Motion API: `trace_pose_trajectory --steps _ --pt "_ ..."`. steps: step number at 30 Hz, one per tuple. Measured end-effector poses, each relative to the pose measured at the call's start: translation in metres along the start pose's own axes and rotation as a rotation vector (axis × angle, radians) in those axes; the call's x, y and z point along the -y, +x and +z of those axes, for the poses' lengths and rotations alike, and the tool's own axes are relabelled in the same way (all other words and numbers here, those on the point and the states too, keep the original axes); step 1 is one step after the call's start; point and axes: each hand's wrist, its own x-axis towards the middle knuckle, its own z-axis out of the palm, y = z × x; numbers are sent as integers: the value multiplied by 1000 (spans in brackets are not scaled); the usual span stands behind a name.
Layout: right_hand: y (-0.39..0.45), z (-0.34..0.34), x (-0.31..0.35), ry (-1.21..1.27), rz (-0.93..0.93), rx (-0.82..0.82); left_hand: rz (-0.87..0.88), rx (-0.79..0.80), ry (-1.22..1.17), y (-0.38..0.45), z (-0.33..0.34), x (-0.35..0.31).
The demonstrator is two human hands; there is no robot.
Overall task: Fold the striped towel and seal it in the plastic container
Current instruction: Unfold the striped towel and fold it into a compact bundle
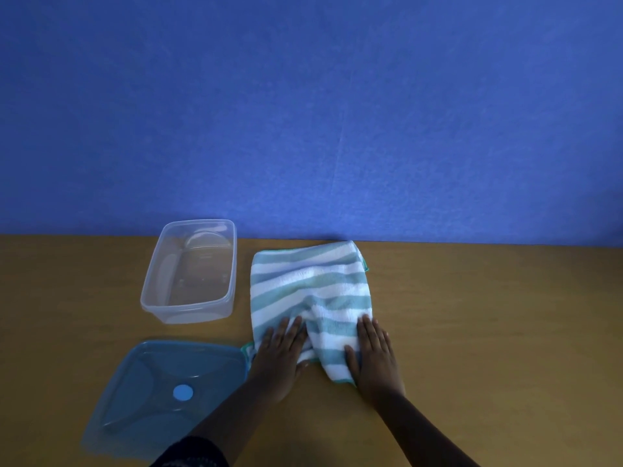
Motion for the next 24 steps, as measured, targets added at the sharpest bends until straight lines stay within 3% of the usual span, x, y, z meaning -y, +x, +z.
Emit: trace_pose_trajectory --steps 5,12,17,21,24 --pt "1 1 2 -2 -6 -43 5 -22 -13 -1 -2 -2" --pt "0 -5 4 -11 36 34 -29 -36 -6 -9 -11 -4" --pt "2 -7 -6 -7 31 -9 -138 -247 38 -18 -40 7" --pt "4 -22 2 -16 100 120 -327 -368 -164 -22 -65 27" --pt "10 -32 16 6 167 124 -415 -421 -409 -22 -77 28"
